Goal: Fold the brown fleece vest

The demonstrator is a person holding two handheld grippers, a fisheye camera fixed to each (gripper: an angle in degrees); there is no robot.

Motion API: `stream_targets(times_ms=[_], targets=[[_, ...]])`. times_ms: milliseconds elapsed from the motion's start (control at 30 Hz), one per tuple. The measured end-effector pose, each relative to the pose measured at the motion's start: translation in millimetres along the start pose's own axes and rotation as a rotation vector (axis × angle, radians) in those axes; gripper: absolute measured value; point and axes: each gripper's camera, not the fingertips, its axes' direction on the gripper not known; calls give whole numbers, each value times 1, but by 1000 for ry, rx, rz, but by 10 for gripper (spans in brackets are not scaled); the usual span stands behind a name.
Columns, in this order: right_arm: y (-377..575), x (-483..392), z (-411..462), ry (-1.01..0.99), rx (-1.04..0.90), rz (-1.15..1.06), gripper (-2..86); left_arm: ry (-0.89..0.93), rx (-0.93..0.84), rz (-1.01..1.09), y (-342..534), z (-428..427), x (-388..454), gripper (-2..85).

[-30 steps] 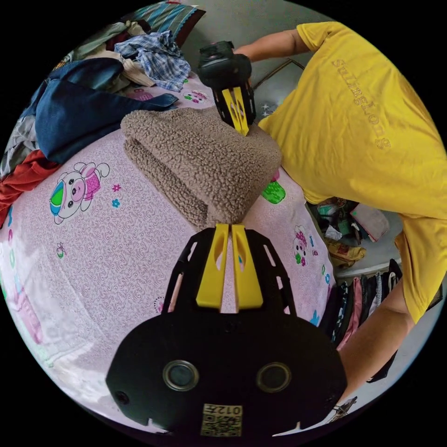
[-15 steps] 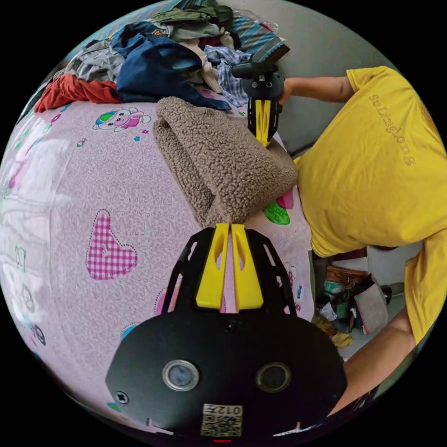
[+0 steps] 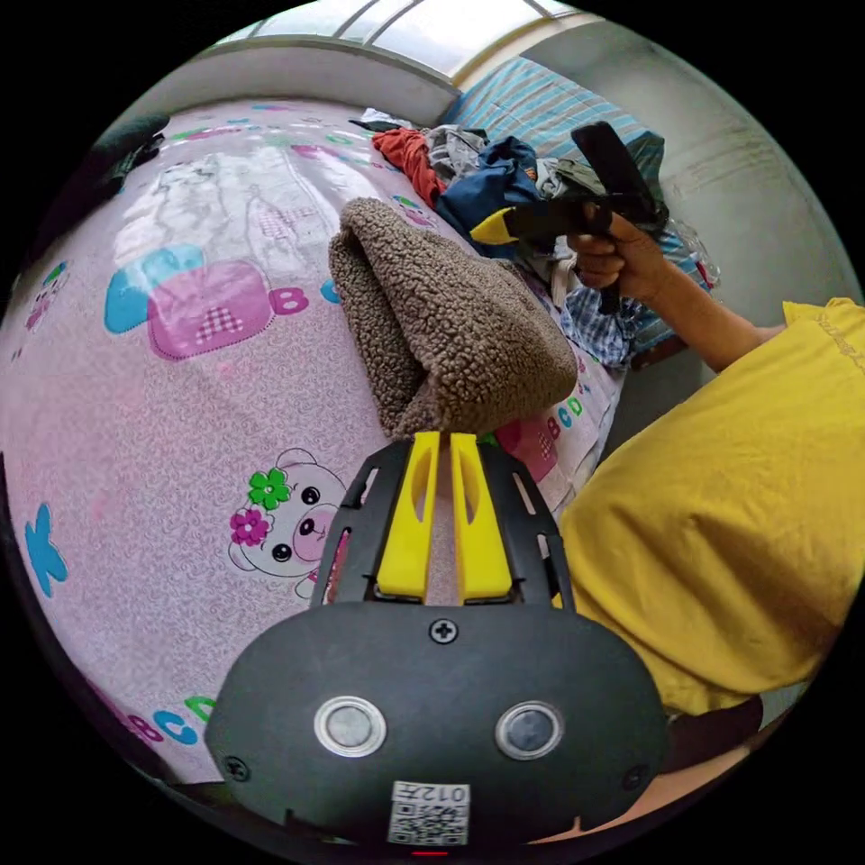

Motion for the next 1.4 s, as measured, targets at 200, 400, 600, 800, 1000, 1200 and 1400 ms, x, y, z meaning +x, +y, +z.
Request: stream_targets(times_ms=[200,400,600,800,1000,1200,1400], targets=[[-29,-15,94,207,-228,-25,6,-82,72,71,44,-5,-8,72],[-42,-3,94,134,-205,34,6,-24,-46,357,42,17,-17,93],[-44,19,84,78,-118,173,7,-7,-149,550,37,45,-32,93],[-54,34,116,106,-165,272,6,117,-201,696,42,69,-42,69],[-83,47,166,271,-262,353,6,88,-157,733,83,70,-52,15],[-99,44,194,308,-320,320,6,104,-72,559,114,76,-73,10],[-95,14,171,311,-218,224,7,106,66,450,126,47,-85,49]])
